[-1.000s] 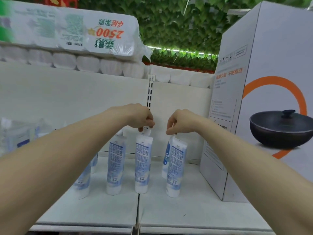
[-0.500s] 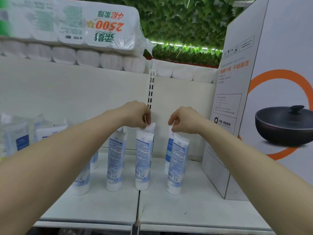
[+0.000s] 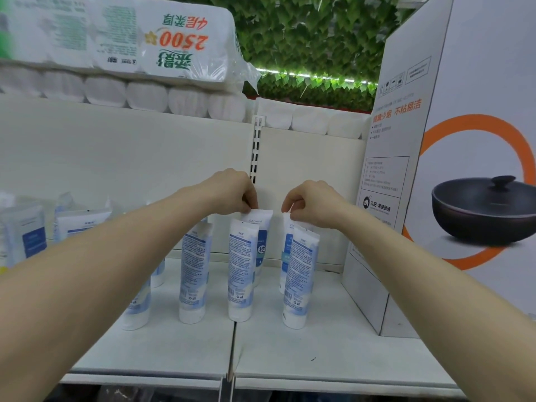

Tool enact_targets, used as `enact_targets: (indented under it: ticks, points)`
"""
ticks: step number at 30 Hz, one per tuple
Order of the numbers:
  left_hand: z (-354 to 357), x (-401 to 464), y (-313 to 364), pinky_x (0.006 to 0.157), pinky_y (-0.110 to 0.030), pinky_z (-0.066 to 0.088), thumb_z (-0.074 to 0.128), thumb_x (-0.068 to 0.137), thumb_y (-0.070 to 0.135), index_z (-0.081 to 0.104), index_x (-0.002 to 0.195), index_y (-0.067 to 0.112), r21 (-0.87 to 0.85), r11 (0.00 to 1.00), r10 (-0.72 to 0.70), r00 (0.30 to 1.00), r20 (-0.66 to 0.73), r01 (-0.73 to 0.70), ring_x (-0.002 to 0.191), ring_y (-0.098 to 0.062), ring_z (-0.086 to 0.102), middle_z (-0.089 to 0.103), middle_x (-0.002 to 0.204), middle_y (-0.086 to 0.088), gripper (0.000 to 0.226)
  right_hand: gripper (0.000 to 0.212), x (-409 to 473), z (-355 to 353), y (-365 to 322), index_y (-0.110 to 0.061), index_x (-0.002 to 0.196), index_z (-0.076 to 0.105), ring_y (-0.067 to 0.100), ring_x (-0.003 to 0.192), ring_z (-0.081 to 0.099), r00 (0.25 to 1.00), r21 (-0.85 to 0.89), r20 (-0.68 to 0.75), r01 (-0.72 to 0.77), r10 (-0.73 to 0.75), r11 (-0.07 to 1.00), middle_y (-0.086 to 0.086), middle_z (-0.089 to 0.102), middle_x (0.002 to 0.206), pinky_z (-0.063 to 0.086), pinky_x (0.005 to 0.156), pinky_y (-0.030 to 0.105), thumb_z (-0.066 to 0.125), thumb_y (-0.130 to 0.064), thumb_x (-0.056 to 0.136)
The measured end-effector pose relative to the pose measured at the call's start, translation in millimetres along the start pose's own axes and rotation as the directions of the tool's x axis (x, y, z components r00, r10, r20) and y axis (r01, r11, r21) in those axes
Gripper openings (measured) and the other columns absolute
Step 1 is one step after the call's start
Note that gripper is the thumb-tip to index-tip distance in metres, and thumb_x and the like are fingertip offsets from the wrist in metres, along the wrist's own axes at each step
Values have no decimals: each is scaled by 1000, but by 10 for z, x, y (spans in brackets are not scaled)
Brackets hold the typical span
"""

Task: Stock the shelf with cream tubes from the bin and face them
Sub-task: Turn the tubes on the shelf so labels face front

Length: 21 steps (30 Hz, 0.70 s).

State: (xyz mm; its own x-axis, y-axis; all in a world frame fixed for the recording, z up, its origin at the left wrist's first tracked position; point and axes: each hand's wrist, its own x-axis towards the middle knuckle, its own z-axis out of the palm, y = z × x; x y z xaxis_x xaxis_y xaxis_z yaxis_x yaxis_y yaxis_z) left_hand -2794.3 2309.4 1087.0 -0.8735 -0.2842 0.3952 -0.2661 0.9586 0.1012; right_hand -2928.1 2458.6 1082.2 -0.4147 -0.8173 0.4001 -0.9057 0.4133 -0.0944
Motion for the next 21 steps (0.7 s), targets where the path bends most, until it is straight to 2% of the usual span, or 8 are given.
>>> enact_targets:
  ticks: [5,9,12,15,17,20,21]
  points:
    - [43,16,3,85,-27,49,63,87,13,74,103,24,29,1000,5,1000,-17,-5,95,-15,63,72,104,5,22,28,-7,41,4,-28,103,70,14,90,63,1000,20,1,16,-16,1000,-7,67,90,52,86,31,58,-11,84]
    - [2,-33,3,79,-21,40,61,89,16,72,106,25,8,1000,26,996,-87,-25,99,-15,61,70,107,5,22,31,-60,6,25,-27,106,70,17,93,62,995,15,-75,60,-59,998,-4,69,97,49,86,31,50,-10,90]
    - [-64,-158,31,75,-24,37,58,92,20,71,107,28,11,998,55,977,-208,-54,91,-14,58,64,92,7,21,33,-143,-80,24,-27,108,70,15,95,60,987,6,-128,98,-96,995,-4,69,103,49,87,31,51,-5,92]
    - [-102,-347,90,71,-27,37,53,95,26,69,108,29,25,994,107,954,-279,-104,80,-12,52,61,82,10,21,39,-281,-161,9,-28,103,71,10,89,58,983,-20,-133,129,-130,991,-7,67,95,49,82,27,52,3,90]
    - [-102,-483,134,69,-28,38,50,96,33,67,107,31,32,992,129,958,-257,-125,75,-13,51,59,75,14,20,41,-391,-204,6,-28,99,72,9,88,58,987,-20,-94,129,-130,992,-8,67,91,48,80,24,51,6,88]
    - [-75,-639,183,70,-31,42,44,97,42,66,104,32,115,985,147,974,-173,-128,77,-17,53,66,86,8,25,42,-566,-262,17,-31,101,71,9,94,58,994,-14,-16,109,-109,994,-11,67,94,47,82,23,54,5,86]
    - [-74,-680,194,71,-32,44,43,97,44,66,97,31,135,983,143,979,-145,-124,77,-18,54,65,84,8,26,42,-619,-289,18,-32,104,71,8,96,56,995,-16,9,103,-103,995,-11,67,97,47,83,23,57,3,87]
